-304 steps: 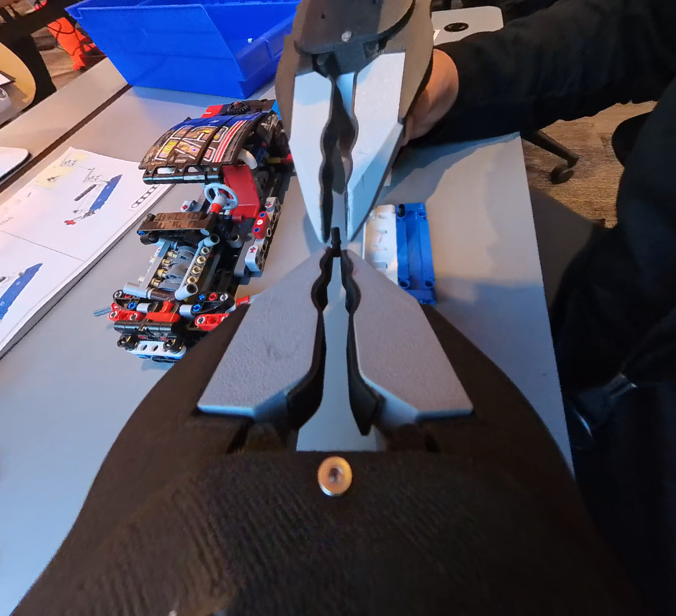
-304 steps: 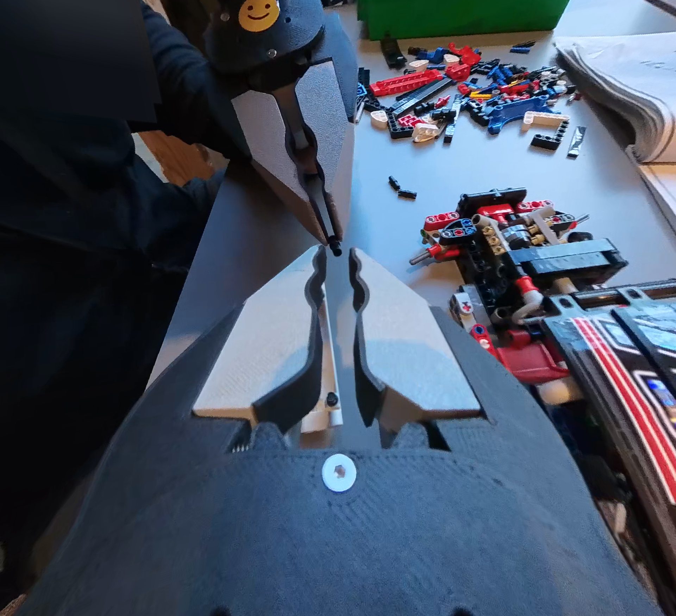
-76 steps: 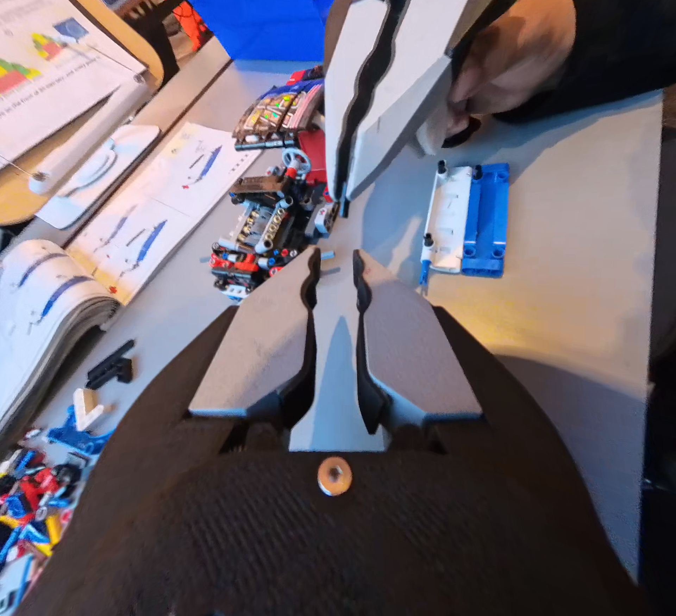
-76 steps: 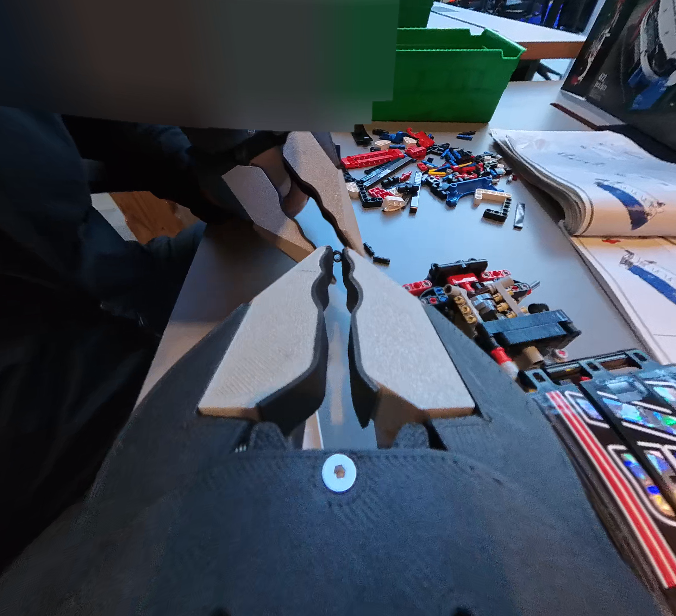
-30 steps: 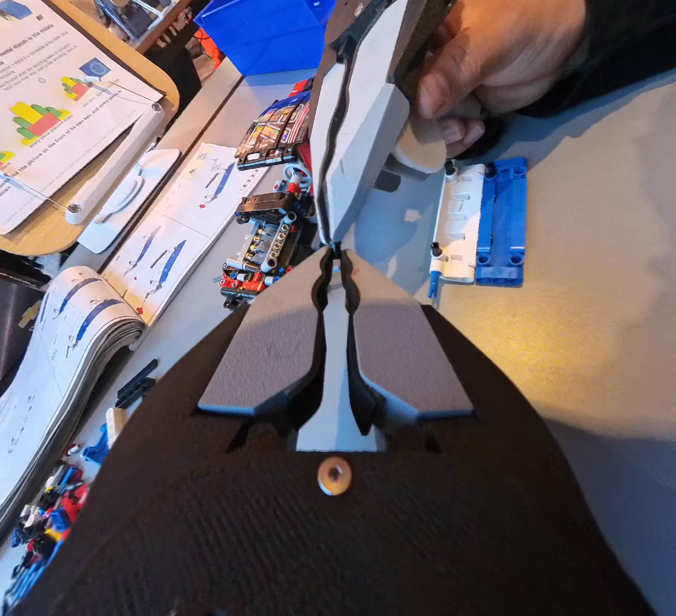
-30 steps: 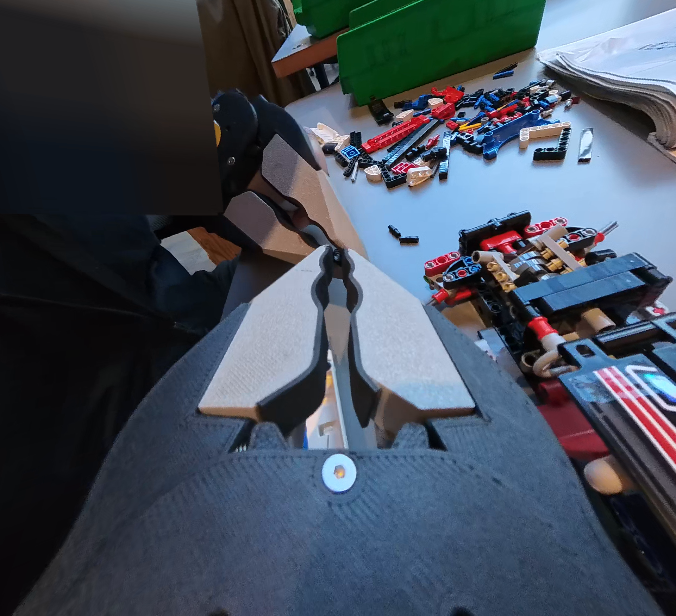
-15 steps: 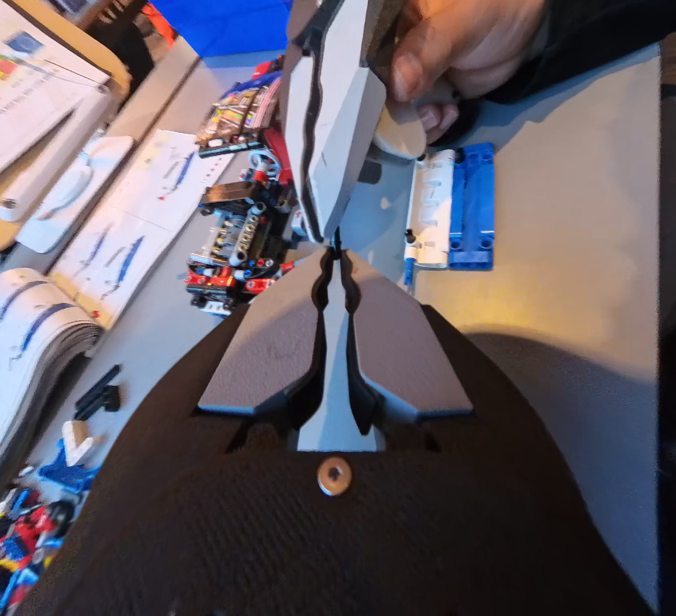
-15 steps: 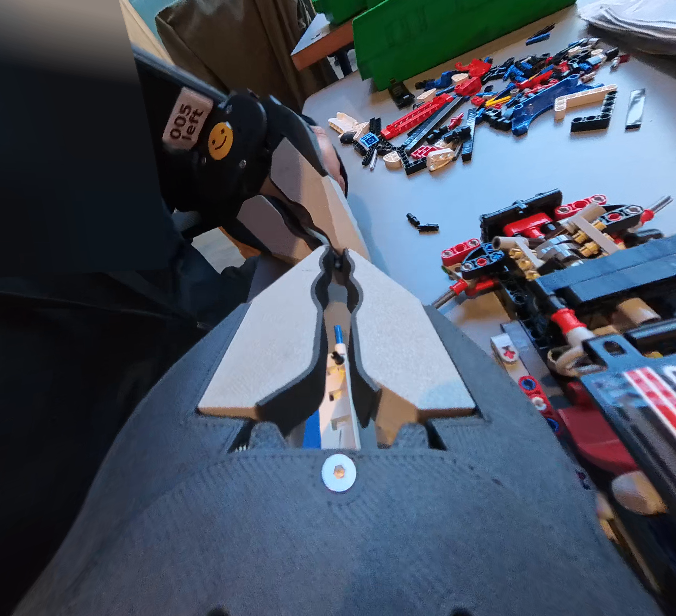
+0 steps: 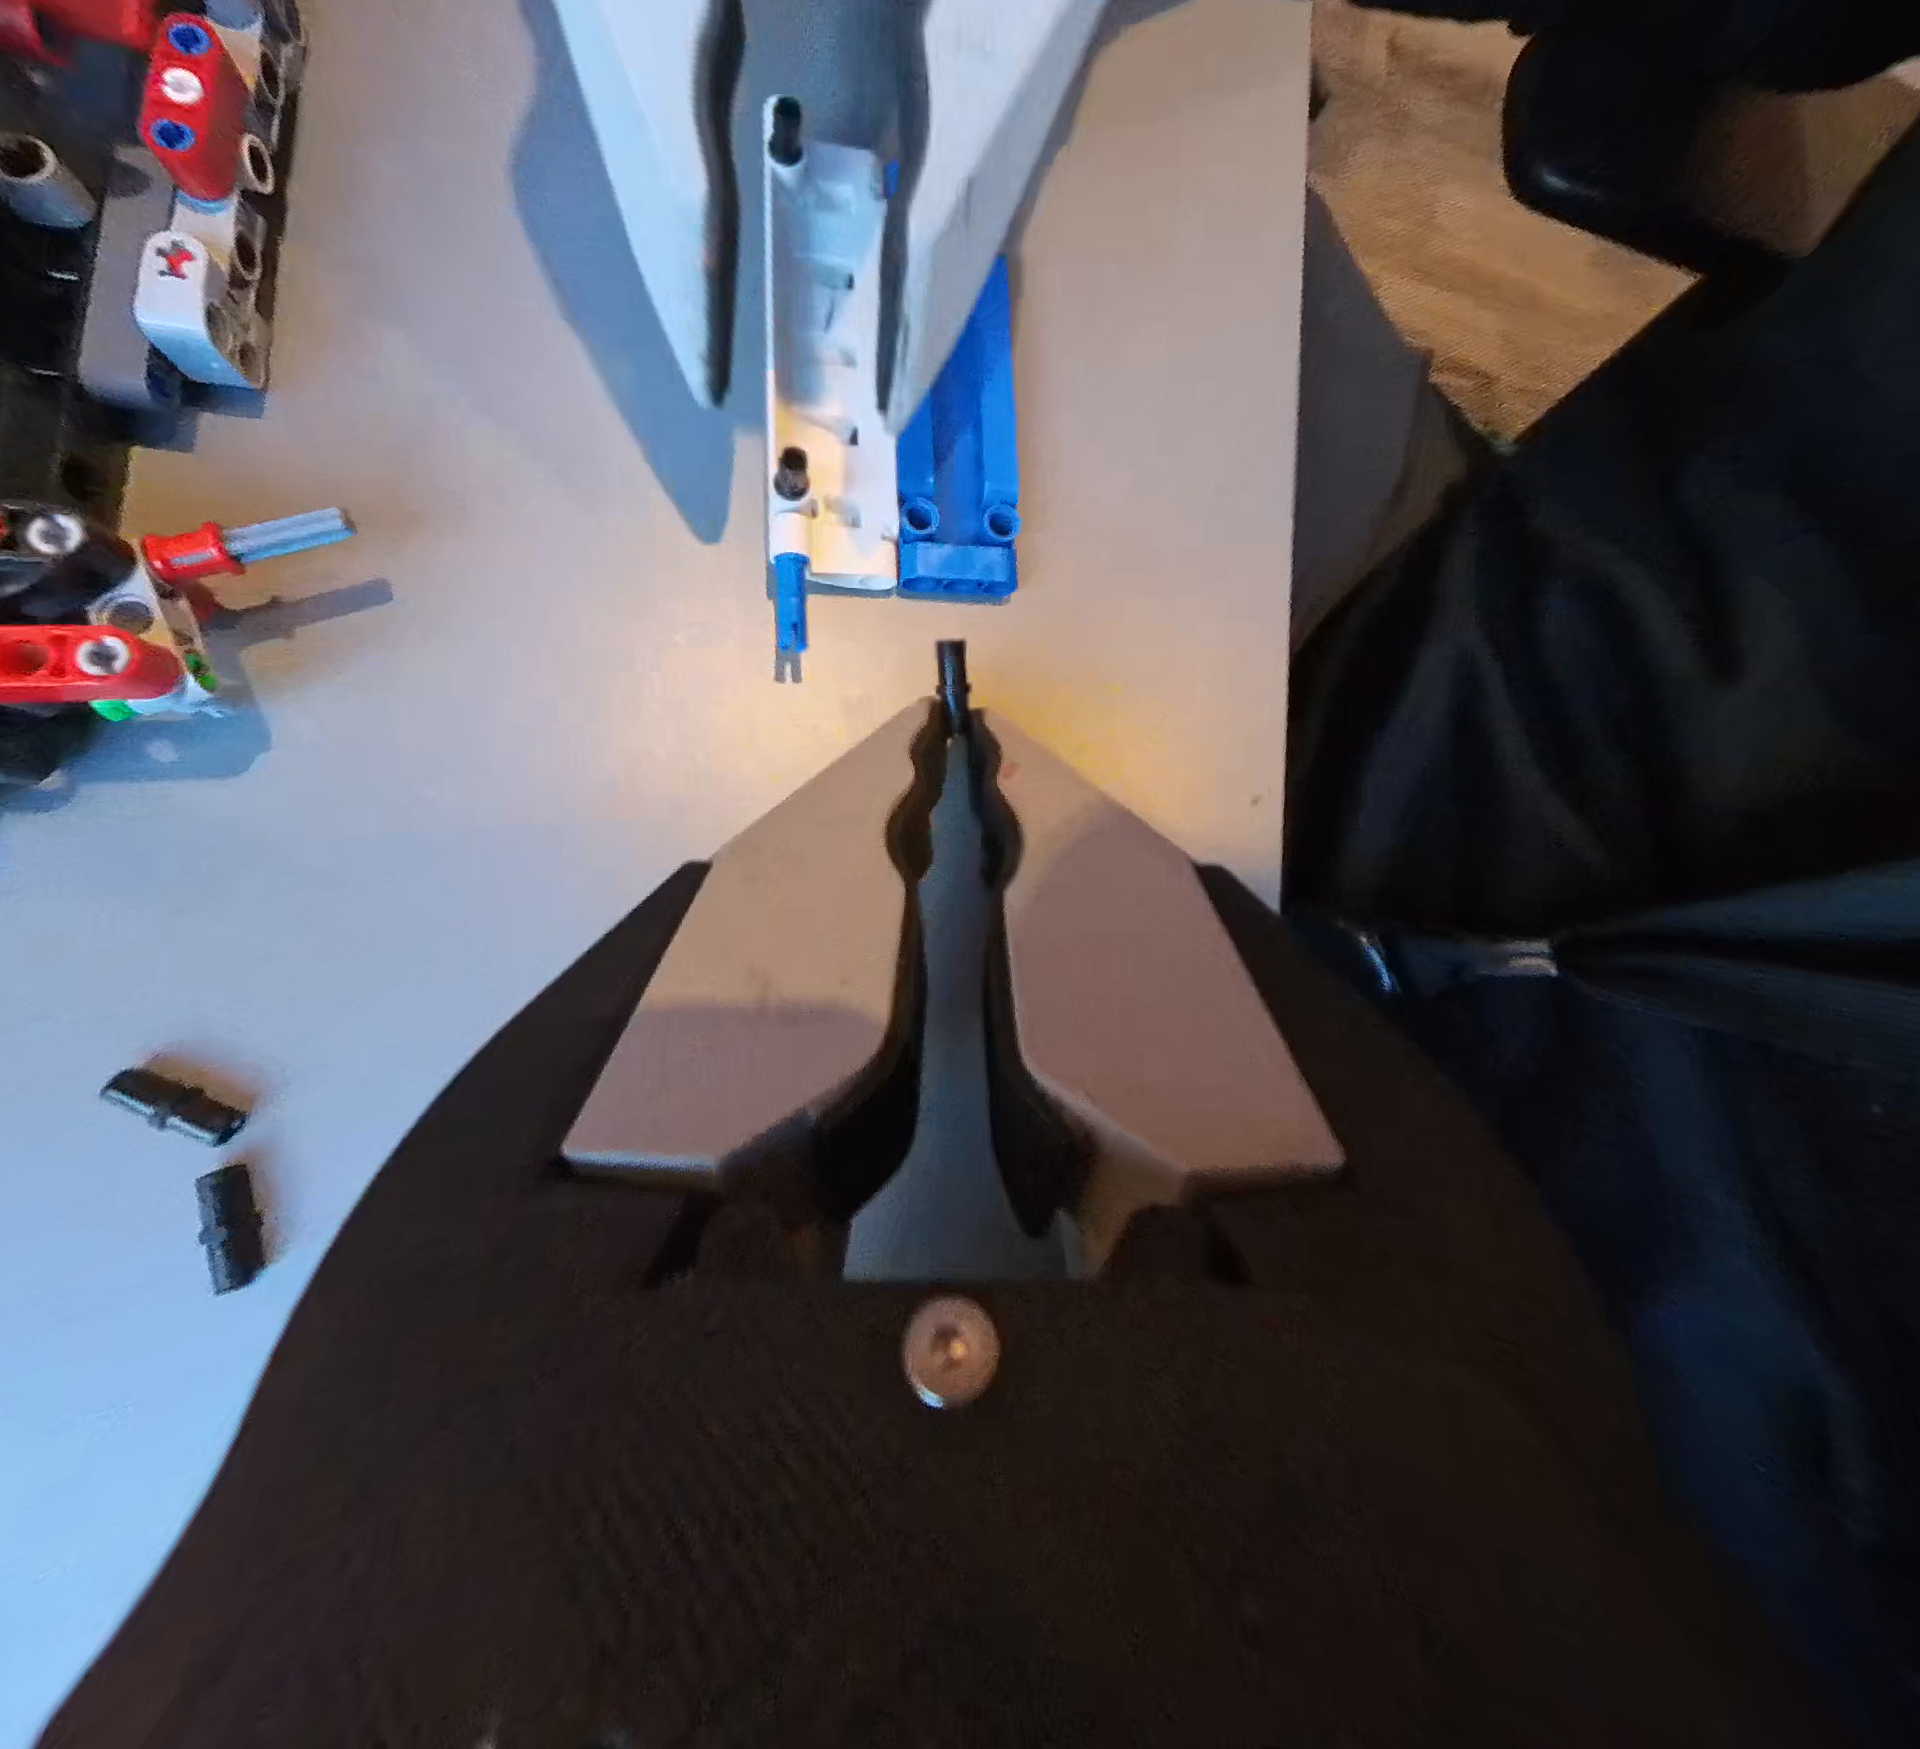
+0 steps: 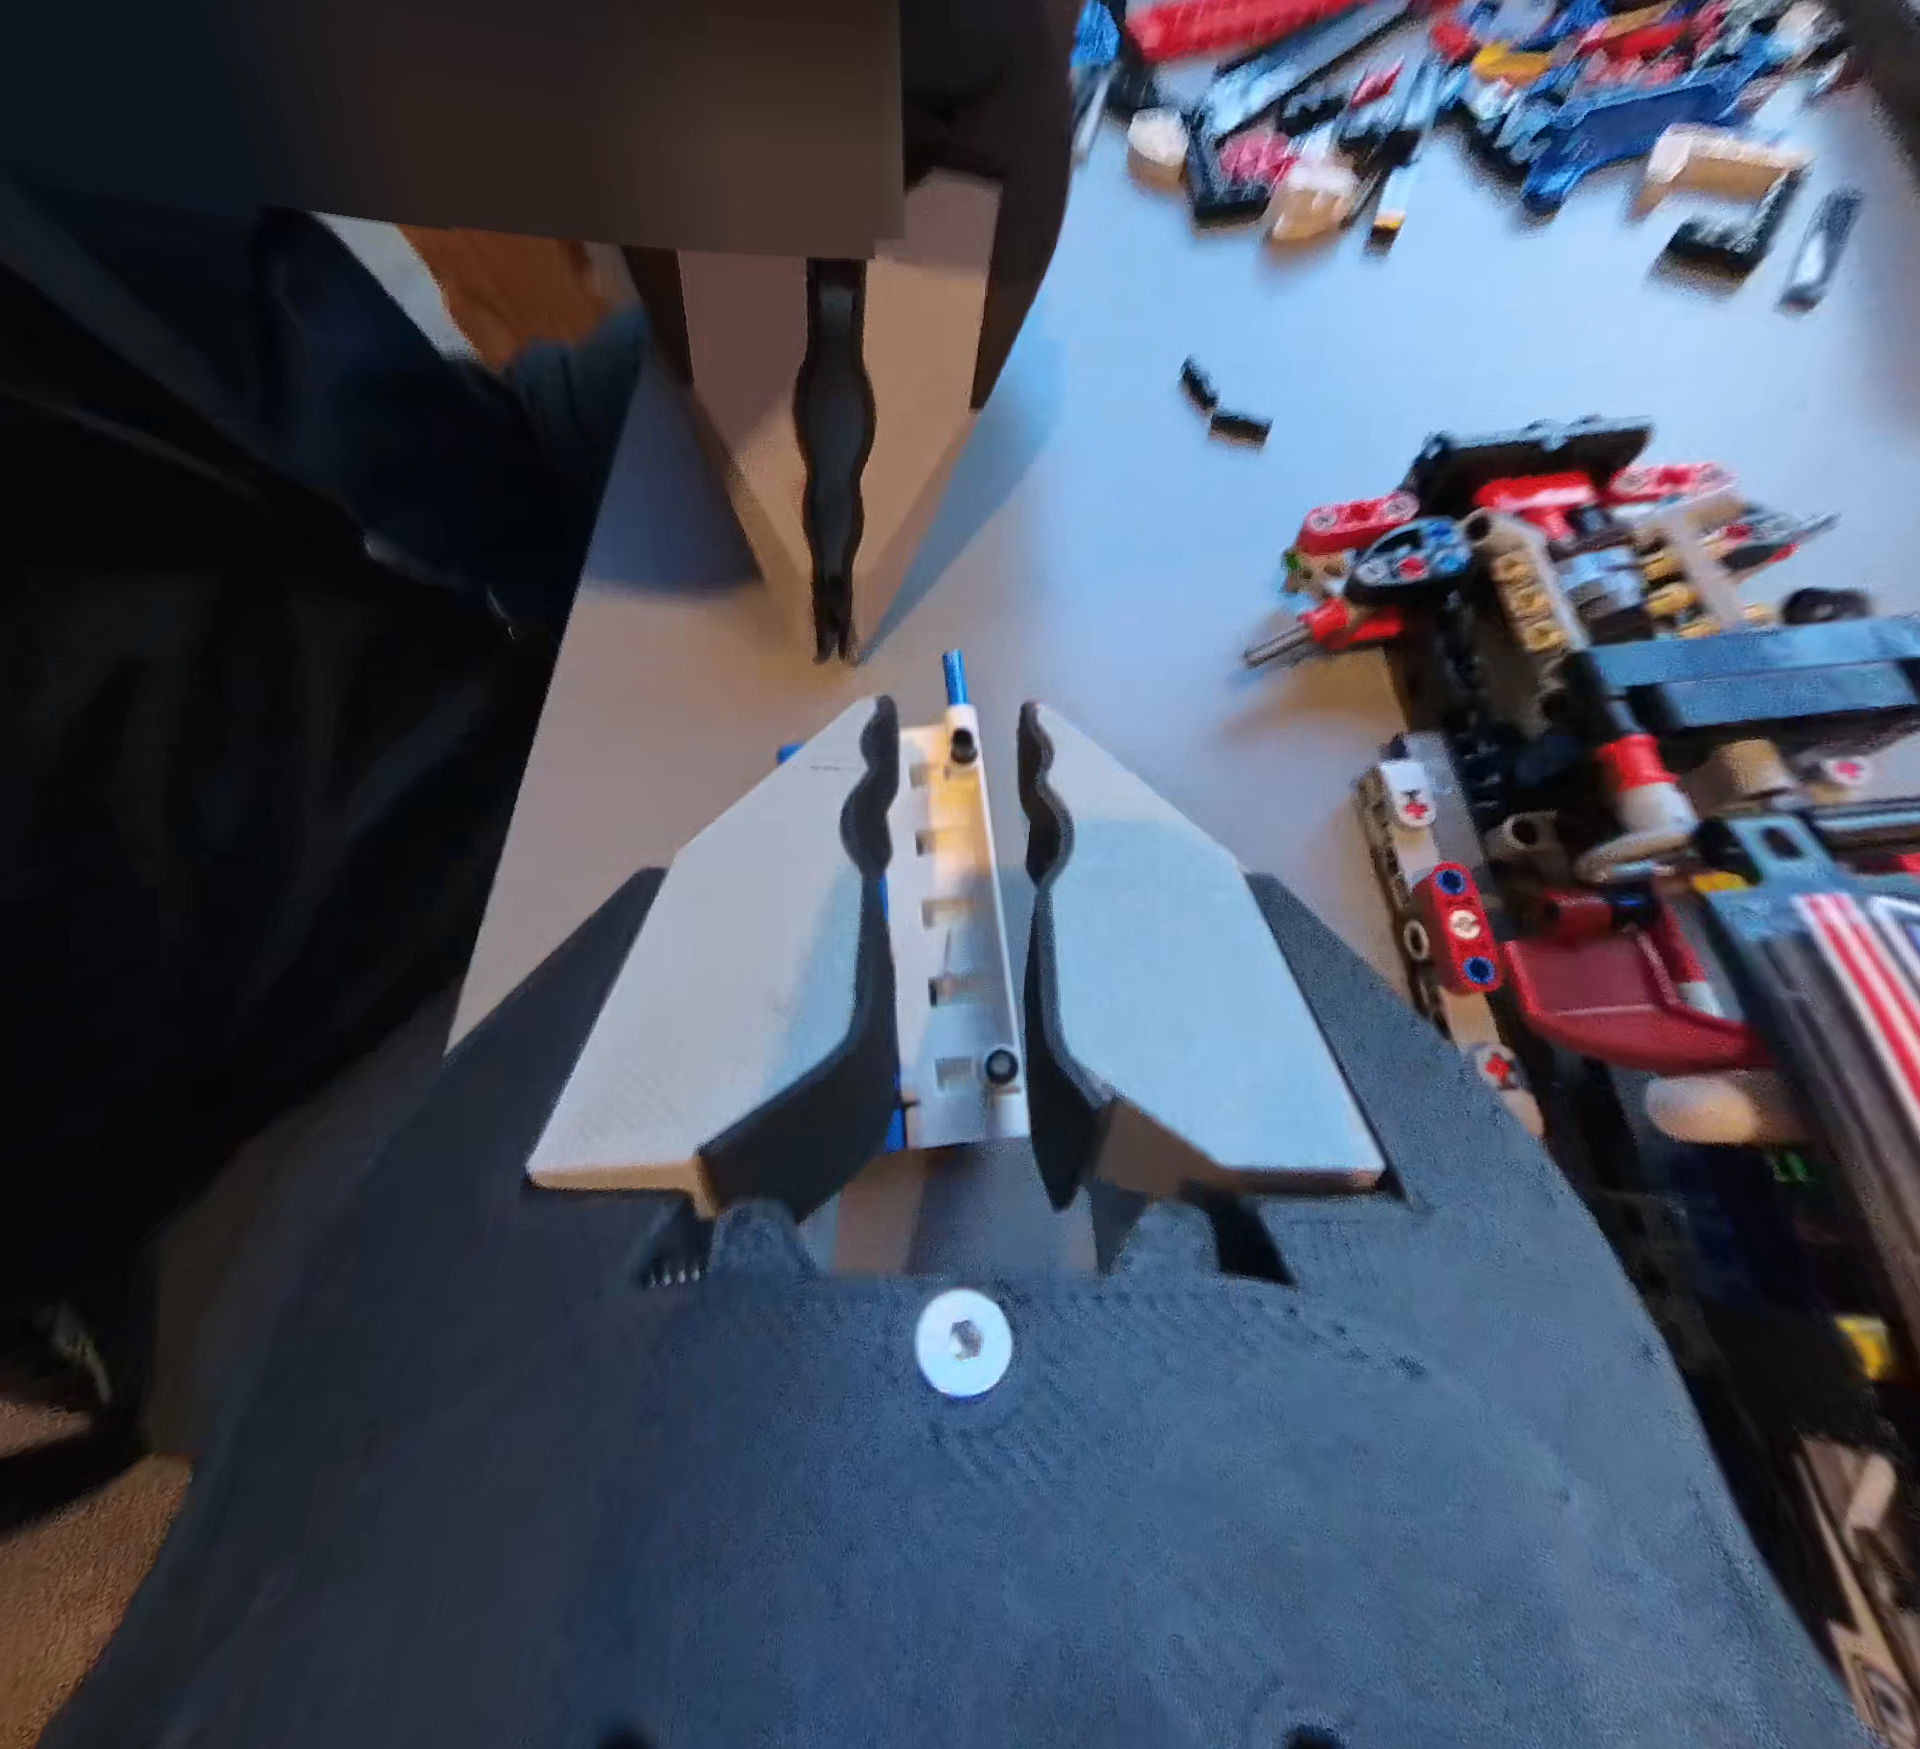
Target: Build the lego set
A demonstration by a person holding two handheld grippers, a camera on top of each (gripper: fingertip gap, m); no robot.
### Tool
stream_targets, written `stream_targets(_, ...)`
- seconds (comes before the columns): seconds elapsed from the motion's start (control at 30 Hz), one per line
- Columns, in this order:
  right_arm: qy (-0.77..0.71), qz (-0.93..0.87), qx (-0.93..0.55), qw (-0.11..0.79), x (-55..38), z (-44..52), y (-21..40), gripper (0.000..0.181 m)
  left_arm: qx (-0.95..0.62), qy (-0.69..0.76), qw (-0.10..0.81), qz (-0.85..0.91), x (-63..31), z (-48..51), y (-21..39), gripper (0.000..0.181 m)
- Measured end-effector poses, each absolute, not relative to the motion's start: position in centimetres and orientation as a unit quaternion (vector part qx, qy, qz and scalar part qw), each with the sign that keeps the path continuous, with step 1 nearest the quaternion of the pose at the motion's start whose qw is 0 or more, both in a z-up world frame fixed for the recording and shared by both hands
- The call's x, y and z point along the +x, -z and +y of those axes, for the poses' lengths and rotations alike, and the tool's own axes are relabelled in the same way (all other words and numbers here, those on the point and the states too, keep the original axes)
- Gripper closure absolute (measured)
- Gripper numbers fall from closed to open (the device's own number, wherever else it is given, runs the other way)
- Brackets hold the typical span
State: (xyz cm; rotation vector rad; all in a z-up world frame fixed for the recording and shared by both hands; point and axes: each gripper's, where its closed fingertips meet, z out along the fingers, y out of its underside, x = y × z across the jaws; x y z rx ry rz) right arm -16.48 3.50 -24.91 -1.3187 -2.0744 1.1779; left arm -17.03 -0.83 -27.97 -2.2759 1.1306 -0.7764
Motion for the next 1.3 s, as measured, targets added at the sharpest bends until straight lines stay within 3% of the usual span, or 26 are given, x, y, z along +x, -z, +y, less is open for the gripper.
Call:
stream_targets(0.23, -0.379, -0.787, -0.475, 0.112, -16.3, 2.7, 27.5, 0.161, -0.846, 0.333, 0.177, 0.378, -16.6, -0.9, 27.9, 0.181)
stream_targets(0.33, -0.369, -0.795, -0.474, 0.081, -16.3, 2.8, 27.8, 0.171, -0.846, 0.352, 0.161, 0.368, -16.7, -0.9, 27.9, 0.180)
stream_targets(0.6, -0.327, -0.816, -0.449, 0.164, -15.6, 3.4, 27.6, 0.175, -0.841, 0.396, 0.135, 0.342, -16.3, -0.2, 27.8, 0.180)
stream_targets(0.73, -0.344, -0.794, -0.459, 0.202, -15.5, 3.5, 25.7, 0.160, -0.844, 0.362, 0.156, 0.365, -16.4, -0.4, 27.8, 0.180)
stream_targets(0.9, -0.383, -0.785, -0.420, 0.245, -16.4, 0.6, 23.7, 0.169, -0.843, 0.343, 0.162, 0.382, -16.5, -0.9, 27.8, 0.180)
stream_targets(1.3, -0.350, -0.808, -0.408, 0.242, -17.0, -0.4, 25.7, 0.179, -0.838, 0.312, 0.201, 0.401, -15.8, -0.6, 27.2, 0.180)
